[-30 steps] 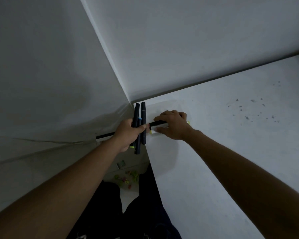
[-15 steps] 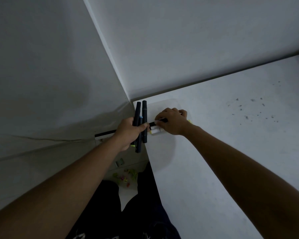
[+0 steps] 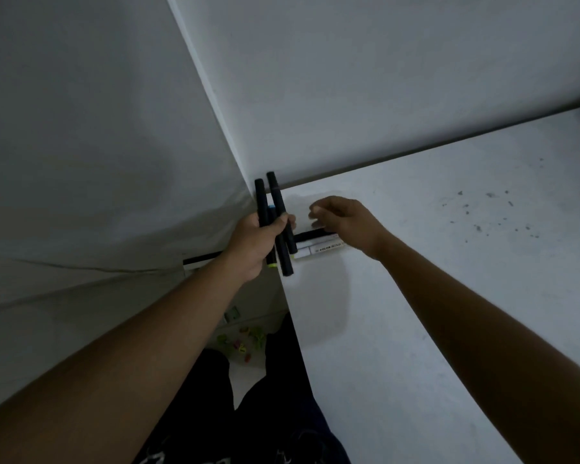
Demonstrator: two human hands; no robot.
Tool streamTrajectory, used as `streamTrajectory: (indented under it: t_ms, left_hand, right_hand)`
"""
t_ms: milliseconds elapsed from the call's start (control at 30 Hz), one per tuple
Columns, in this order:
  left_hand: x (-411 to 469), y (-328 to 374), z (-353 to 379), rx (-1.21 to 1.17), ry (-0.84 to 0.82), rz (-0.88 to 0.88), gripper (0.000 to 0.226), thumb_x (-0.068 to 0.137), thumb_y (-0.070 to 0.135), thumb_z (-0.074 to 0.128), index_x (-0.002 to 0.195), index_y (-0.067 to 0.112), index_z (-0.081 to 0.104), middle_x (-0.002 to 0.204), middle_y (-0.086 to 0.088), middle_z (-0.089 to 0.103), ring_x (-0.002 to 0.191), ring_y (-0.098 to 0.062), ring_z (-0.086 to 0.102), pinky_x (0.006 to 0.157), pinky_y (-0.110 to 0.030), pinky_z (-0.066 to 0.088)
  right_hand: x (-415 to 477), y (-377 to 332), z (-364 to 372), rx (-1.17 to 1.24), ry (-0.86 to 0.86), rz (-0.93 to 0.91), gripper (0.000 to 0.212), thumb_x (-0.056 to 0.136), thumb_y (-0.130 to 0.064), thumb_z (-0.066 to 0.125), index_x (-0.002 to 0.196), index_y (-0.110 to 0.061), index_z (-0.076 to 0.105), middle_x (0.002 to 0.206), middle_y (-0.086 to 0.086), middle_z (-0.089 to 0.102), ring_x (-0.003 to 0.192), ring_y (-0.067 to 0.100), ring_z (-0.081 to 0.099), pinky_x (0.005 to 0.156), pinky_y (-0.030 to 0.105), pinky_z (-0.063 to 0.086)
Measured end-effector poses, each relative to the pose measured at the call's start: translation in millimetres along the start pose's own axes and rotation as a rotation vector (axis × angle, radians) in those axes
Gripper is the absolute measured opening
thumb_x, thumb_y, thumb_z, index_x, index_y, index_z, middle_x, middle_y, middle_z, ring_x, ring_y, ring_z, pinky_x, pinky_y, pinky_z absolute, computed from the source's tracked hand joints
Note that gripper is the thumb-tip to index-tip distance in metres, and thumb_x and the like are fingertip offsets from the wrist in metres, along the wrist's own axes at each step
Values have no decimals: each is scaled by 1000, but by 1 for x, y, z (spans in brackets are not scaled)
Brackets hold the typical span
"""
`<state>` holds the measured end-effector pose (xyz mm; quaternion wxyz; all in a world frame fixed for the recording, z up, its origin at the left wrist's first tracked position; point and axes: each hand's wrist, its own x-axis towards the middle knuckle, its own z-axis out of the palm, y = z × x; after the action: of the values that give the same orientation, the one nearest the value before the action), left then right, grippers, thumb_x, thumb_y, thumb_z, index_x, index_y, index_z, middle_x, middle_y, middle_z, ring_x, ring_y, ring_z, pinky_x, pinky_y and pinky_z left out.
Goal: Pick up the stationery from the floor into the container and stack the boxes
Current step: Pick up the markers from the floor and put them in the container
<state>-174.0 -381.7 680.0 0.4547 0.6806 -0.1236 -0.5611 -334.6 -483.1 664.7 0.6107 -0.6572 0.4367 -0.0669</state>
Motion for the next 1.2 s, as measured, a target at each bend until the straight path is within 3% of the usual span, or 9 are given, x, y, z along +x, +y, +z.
streamTrajectory:
  t_ms: [100,200,367,533,667,800,967,1133,1200]
  left_hand:
    - [1,8,18,-91,15,3,23,96,18,54,111,5,64,112,-3,70,107,-21,65,94,-41,52]
    - [-1,12,33,-134,-7,13,28,97,26,52,117,11,63,116,2,69,105,-16,65,83,-34,54]
    - [-2,9,40,-113,-37,37,31,99,33,46,126,21,54,118,9,68,108,-9,63,88,-31,50]
    - [-2,4,36,-104,-139,-6,36,96,39,50,127,22,51,117,-2,67,103,-21,64,80,-33,54]
    - [3,5,25,-190,-220,-65,31,90,37,60,110,13,58,105,-5,71,100,-22,68,82,-39,57]
    - [17,9,7,-267,37,-40,61,82,26,72,131,17,37,119,-6,59,112,-21,60,83,-42,57]
    - [26,3,-11,226,131,119,63,85,44,64,138,27,34,122,4,57,113,-13,56,94,-36,50]
    - [20,-11,-9,539,-15,229,52,92,34,58,140,26,39,133,3,50,116,-14,51,84,-23,42]
    - [15,-13,-8,671,-8,308,44,93,33,56,135,24,46,135,3,50,119,-15,49,88,-22,38]
  right_hand:
    - [-12,-12,3,315,-202,114,36,95,-39,51,116,-10,60,109,10,70,100,22,68,94,42,52]
    - [-20,-17,12,504,-319,155,42,97,-41,46,125,-11,54,115,12,67,106,28,66,88,43,54]
    - [-25,-17,18,478,-249,144,39,98,-40,44,126,-15,51,113,15,63,91,26,66,60,34,56]
    - [-23,-12,12,449,-274,69,32,99,-31,45,126,-17,53,96,11,60,74,16,56,57,27,45]
    - [-18,-7,-9,248,-342,87,27,98,-30,49,120,-16,56,92,5,65,75,14,61,60,25,49]
    - [-13,0,-35,-56,-403,156,24,97,-31,50,117,-20,55,94,3,67,81,17,67,58,26,53]
    - [-1,6,-53,-601,-320,-19,15,95,-30,52,108,-24,56,84,-9,60,79,15,58,64,26,40]
    - [11,3,-55,-684,-415,-34,17,94,-28,55,109,-24,60,82,-17,54,78,7,52,67,25,38]
    - [13,2,-56,-722,-437,-38,20,93,-27,55,112,-22,61,84,-15,54,78,7,52,67,24,38]
